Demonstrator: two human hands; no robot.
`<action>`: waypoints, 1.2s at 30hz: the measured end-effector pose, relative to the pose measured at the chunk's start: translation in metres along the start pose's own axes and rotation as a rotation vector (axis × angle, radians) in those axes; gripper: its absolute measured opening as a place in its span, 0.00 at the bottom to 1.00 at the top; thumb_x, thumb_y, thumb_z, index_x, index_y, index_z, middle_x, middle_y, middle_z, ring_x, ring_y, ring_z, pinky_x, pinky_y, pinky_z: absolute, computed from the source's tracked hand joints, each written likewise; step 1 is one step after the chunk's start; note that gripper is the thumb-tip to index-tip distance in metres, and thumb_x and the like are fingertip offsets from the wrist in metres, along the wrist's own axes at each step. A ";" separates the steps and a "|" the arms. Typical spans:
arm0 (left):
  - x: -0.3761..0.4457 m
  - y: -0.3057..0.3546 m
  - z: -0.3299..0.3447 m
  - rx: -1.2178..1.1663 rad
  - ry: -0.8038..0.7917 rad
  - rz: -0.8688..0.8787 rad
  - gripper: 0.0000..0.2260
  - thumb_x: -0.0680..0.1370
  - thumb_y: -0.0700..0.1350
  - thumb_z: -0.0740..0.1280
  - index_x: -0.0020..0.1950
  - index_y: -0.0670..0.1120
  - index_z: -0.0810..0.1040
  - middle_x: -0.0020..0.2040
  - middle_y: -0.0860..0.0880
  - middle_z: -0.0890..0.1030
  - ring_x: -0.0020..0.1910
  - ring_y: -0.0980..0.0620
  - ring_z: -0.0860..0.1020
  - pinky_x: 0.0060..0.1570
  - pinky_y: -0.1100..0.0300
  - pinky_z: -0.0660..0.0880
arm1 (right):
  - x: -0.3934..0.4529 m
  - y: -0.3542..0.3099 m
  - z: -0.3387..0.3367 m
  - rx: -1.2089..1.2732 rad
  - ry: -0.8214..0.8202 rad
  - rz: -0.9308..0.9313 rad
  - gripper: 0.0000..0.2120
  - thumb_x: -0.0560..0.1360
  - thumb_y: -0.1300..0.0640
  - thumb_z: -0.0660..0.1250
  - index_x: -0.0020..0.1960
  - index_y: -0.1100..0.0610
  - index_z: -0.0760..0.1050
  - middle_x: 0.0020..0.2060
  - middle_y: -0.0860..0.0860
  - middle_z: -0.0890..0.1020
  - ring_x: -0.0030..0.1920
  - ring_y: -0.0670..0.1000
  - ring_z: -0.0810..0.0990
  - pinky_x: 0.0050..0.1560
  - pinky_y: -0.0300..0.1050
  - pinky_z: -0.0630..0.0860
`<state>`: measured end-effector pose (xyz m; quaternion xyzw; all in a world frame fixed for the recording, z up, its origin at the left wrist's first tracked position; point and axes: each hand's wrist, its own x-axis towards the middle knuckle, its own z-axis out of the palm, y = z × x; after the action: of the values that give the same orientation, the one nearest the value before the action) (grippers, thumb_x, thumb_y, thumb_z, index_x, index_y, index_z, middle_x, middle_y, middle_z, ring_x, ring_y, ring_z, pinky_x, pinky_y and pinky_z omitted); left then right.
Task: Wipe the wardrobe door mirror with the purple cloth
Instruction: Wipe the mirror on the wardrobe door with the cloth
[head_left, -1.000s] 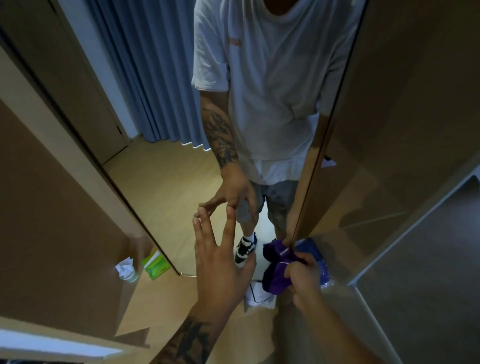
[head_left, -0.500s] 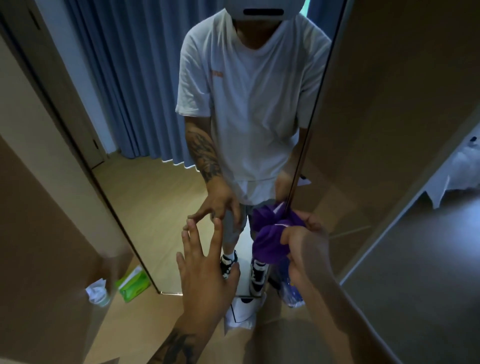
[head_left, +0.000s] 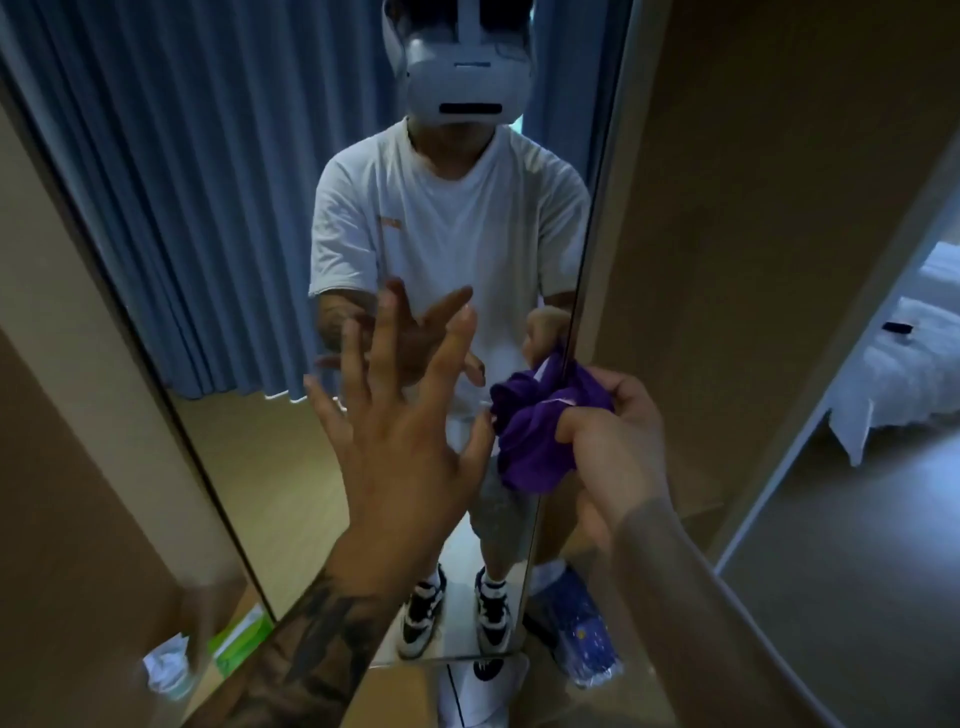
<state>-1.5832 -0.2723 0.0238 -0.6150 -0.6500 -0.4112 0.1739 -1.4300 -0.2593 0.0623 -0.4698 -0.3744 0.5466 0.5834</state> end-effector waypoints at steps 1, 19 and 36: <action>0.011 0.002 -0.004 0.027 0.009 0.015 0.38 0.75 0.61 0.70 0.81 0.65 0.55 0.85 0.49 0.44 0.83 0.40 0.45 0.72 0.23 0.49 | 0.002 -0.008 0.001 -0.001 -0.014 -0.022 0.24 0.74 0.77 0.62 0.62 0.54 0.76 0.54 0.50 0.82 0.52 0.51 0.84 0.53 0.49 0.83; 0.025 0.002 0.014 0.259 0.107 0.021 0.42 0.73 0.64 0.72 0.82 0.62 0.54 0.85 0.46 0.47 0.82 0.37 0.45 0.72 0.24 0.46 | 0.031 -0.052 -0.009 -0.226 -0.171 -0.165 0.24 0.73 0.75 0.65 0.58 0.49 0.78 0.49 0.48 0.85 0.42 0.45 0.86 0.39 0.40 0.81; 0.021 -0.006 0.030 0.352 0.158 0.047 0.34 0.78 0.66 0.63 0.81 0.61 0.58 0.84 0.45 0.53 0.82 0.37 0.50 0.71 0.23 0.50 | 0.045 -0.067 0.009 -0.155 -0.100 -0.366 0.23 0.74 0.74 0.62 0.55 0.47 0.78 0.43 0.43 0.84 0.39 0.43 0.84 0.39 0.40 0.82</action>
<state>-1.5843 -0.2358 0.0197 -0.5558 -0.6817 -0.3341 0.3388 -1.4143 -0.2107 0.1261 -0.4097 -0.5232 0.4235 0.6156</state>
